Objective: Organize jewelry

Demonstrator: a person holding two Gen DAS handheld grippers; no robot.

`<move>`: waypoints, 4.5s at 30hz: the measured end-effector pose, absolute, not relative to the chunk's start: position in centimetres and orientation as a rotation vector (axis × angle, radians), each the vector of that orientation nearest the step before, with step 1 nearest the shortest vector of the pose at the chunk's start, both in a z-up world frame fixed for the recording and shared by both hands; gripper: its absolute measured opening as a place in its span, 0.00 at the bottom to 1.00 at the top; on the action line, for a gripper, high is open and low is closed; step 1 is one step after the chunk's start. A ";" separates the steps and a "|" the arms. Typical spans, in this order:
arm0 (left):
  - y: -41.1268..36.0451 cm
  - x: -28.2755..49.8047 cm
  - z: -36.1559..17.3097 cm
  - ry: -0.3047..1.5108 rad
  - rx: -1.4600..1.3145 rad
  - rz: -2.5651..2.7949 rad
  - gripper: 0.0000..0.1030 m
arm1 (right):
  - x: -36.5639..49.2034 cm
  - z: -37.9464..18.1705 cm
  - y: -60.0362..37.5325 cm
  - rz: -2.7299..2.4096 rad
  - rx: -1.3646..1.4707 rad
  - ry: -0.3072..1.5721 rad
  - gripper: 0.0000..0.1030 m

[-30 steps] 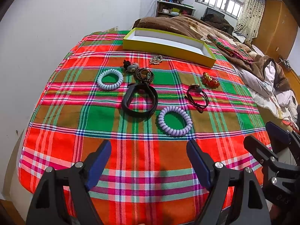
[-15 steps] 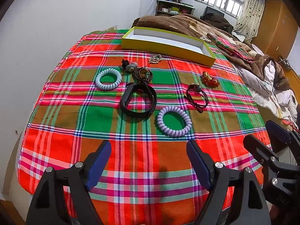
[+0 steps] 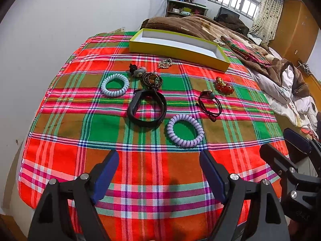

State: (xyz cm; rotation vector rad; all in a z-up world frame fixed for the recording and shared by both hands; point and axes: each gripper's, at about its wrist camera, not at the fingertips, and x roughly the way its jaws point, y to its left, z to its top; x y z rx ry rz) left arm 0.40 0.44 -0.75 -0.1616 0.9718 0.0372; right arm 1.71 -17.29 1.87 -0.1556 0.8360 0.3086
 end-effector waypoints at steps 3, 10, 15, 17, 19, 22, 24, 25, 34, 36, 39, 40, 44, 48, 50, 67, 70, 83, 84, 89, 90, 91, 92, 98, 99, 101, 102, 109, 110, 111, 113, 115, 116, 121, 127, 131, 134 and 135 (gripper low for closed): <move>0.6 0.5 -0.9 0.975 -0.171 0.032 0.81 | 1.8 1.9 -17.3 0.309 -0.154 0.835 0.78; 1.0 0.7 -1.0 0.968 -0.180 0.025 0.81 | 2.1 1.8 -17.5 0.317 -0.148 0.832 0.78; 1.7 1.1 -1.0 0.955 -0.183 0.026 0.81 | 3.1 1.5 -17.7 0.332 -0.133 0.827 0.78; 2.0 1.3 -1.0 0.948 -0.177 0.032 0.81 | 3.6 1.4 -17.9 0.342 -0.124 0.822 0.78; 2.5 1.7 -1.1 0.946 -0.168 0.045 0.81 | 4.1 1.2 -17.9 0.342 -0.122 0.819 0.78; 3.6 2.4 -1.4 0.947 -0.176 0.067 0.81 | 5.4 1.0 -17.9 0.352 -0.117 0.825 0.78; 4.6 3.1 -1.6 0.947 -0.200 0.068 0.81 | 6.2 0.8 -17.9 0.348 -0.122 0.826 0.78; 5.2 3.5 -1.7 0.948 -0.210 0.076 0.80 | 6.7 0.8 -17.8 0.348 -0.125 0.825 0.78; 9.0 6.9 -2.7 0.961 -0.289 0.135 0.68 | 10.7 0.5 -17.7 0.350 -0.124 0.807 0.78; 9.5 7.5 -2.8 0.957 -0.313 0.126 0.68 | 11.8 0.1 -17.6 0.346 -0.121 0.811 0.78; 10.1 8.5 -3.0 0.957 -0.338 0.132 0.68 | 13.3 -0.6 -17.4 0.342 -0.129 0.818 0.78; 10.4 8.9 -3.2 0.959 -0.345 0.134 0.68 | 13.7 -0.8 -17.4 0.341 -0.130 0.823 0.78; 10.6 10.2 -3.5 0.961 -0.314 0.164 0.68 | 15.4 -2.0 -17.2 0.337 -0.129 0.854 0.78; 10.7 11.3 -3.5 0.961 -0.290 0.176 0.62 | 16.6 -2.9 -16.9 0.332 -0.126 0.880 0.77; 10.7 11.5 -3.5 0.962 -0.266 0.193 0.57 | 17.1 -3.3 -16.9 0.328 -0.125 0.895 0.71; 11.5 11.3 -3.5 0.963 -0.211 0.226 0.09 | 17.4 -3.7 -16.7 0.319 -0.149 0.931 0.20; 11.3 11.4 -3.5 0.966 -0.217 0.203 0.09 | 17.7 -3.7 -17.0 0.324 -0.133 0.937 0.00; 10.4 11.2 -2.0 0.912 -0.233 0.114 0.09 | 18.2 -1.5 -16.0 0.451 -0.127 0.834 0.53; 10.4 11.3 -1.8 0.910 -0.233 0.112 0.09 | 18.5 -1.6 -15.5 0.459 -0.146 0.831 0.53; 10.4 11.9 -1.6 0.908 -0.240 0.098 0.09 | 20.4 -3.1 -14.2 0.487 -0.197 0.873 0.53; 10.4 11.9 -1.5 0.908 -0.243 0.096 0.09 | 20.8 -3.5 -14.2 0.484 -0.194 0.890 0.53; 10.5 12.0 -1.5 0.908 -0.244 0.093 0.09 | 21.1 -3.8 -14.2 0.481 -0.186 0.905 0.53; 10.4 12.1 -1.5 0.907 -0.245 0.092 0.09 | 21.3 -4.0 -14.3 0.478 -0.179 0.911 0.49; 10.4 12.2 -1.1 0.900 -0.252 0.074 0.09 | 21.5 -4.0 -14.8 0.456 -0.165 0.916 0.36; 10.4 12.3 -1.0 0.898 -0.253 0.070 0.09 | 21.4 -3.9 -14.8 0.453 -0.166 0.913 0.34; 10.3 12.4 -0.8 0.894 -0.253 0.064 0.09 | 21.4 -3.8 -14.8 0.449 -0.165 0.915 0.10; 10.2 12.5 -0.6 0.891 -0.254 0.060 0.09 | 21.3 -3.7 -14.8 0.447 -0.166 0.915 0.10; 9.7 12.8 0.2 0.873 -0.249 0.040 0.09 | 20.7 -3.3 -14.9 0.459 -0.157 0.909 0.09; 9.6 12.9 0.3 0.871 -0.249 0.038 0.09 | 20.5 -3.1 -14.9 0.462 -0.157 0.905 0.09; 9.6 13.0 0.5 0.869 -0.249 0.034 0.09 | 20.4 -2.9 -14.9 0.464 -0.157 0.901 0.09; 9.4 13.2 0.8 0.865 -0.250 0.025 0.09 | 20.2 -2.4 -14.9 0.469 -0.156 0.891 0.09; 9.1 13.4 1.1 0.858 -0.244 0.017 0.09 | 20.1 -1.8 -14.9 0.474 -0.152 0.879 0.09; 8.9 13.5 1.3 0.855 -0.243 0.012 0.09 | 20.0 -1.4 -14.8 0.477 -0.152 0.870 0.09; 7.9 14.7 2.2 0.839 -0.233 -0.016 0.09 | 20.0 0.4 -14.6 0.485 -0.151 0.834 0.09; 7.0 16.8 3.1 0.822 -0.232 -0.051 0.09 | 21.0 1.7 -14.5 0.475 -0.167 0.807 0.09; 6.6 18.6 3.5 0.812 -0.227 -0.080 0.09 | 22.0 2.2 -14.5 0.460 -0.178 0.794 0.09; 6.3 20.1 3.6 0.806 -0.220 -0.097 0.09 | 23.0 2.6 -14.8 0.447 -0.181 0.785 0.09; 6.3 20.7 3.5 0.806 -0.219 -0.102 0.09 | 23.2 2.6 -14.8 0.443 -0.182 0.783 0.09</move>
